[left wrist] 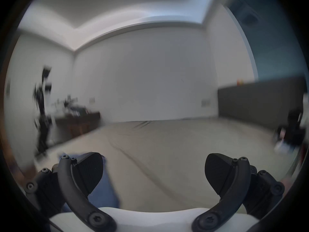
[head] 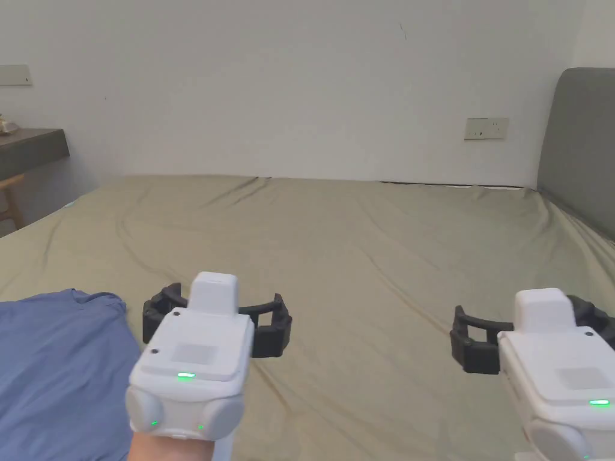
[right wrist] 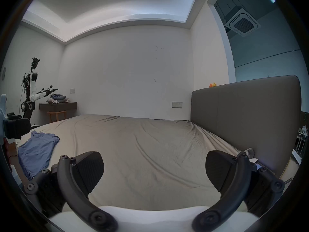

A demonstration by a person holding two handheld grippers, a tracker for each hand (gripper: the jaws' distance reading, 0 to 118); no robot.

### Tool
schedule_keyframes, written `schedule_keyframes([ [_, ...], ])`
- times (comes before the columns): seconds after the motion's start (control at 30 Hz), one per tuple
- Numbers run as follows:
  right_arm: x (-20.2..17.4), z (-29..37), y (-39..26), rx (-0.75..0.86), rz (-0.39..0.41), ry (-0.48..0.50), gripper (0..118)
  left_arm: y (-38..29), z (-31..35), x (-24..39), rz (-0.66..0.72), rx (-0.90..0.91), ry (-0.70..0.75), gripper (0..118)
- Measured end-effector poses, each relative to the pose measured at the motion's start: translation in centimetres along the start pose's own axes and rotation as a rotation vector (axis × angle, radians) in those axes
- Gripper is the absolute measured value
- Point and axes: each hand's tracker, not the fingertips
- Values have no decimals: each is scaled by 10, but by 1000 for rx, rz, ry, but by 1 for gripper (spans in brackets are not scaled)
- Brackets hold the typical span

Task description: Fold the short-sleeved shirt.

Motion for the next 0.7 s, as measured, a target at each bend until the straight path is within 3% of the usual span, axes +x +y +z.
schedule_keyframes([
  [0.03,-15,1,-1,11,196,-11,118,-2,-2,14,-199,-3,61,118],
  [0.07,-32,6,0,123,441,-30,118,-7,-2,26,-366,12,69,118],
  [0.13,-62,10,-20,165,800,-10,118,-26,1,43,-703,51,37,118],
  [0.23,-98,17,-79,386,1462,-80,118,-70,1,70,-1253,87,146,117],
  [0.27,-103,19,-99,432,1656,-45,118,-85,0,75,-1391,116,172,117],
  [0.3,-108,22,-109,417,1726,49,118,-96,-1,77,-1478,122,175,117],
  [0.33,-113,25,-115,372,1735,114,118,-105,-2,79,-1513,97,151,117],
  [0.37,-118,25,-117,317,1676,161,118,-109,-3,81,-1507,62,123,117],
  [0.43,-112,21,-126,265,1630,235,118,-111,-5,80,-1465,15,86,117],
  [0.5,-112,18,-122,271,1626,197,118,-111,-7,77,-1446,30,91,117],
  [0.57,-108,15,-112,261,1553,145,118,-107,-9,75,-1366,31,108,117],
  [0.6,-106,13,-106,251,1486,133,118,-104,-9,73,-1312,22,96,117],
  [0.63,-101,11,-95,225,1369,119,118,-97,-9,70,-1204,11,76,117],
  [0.7,-81,11,-66,162,1035,121,118,-73,-7,57,-858,1,7,117],
])
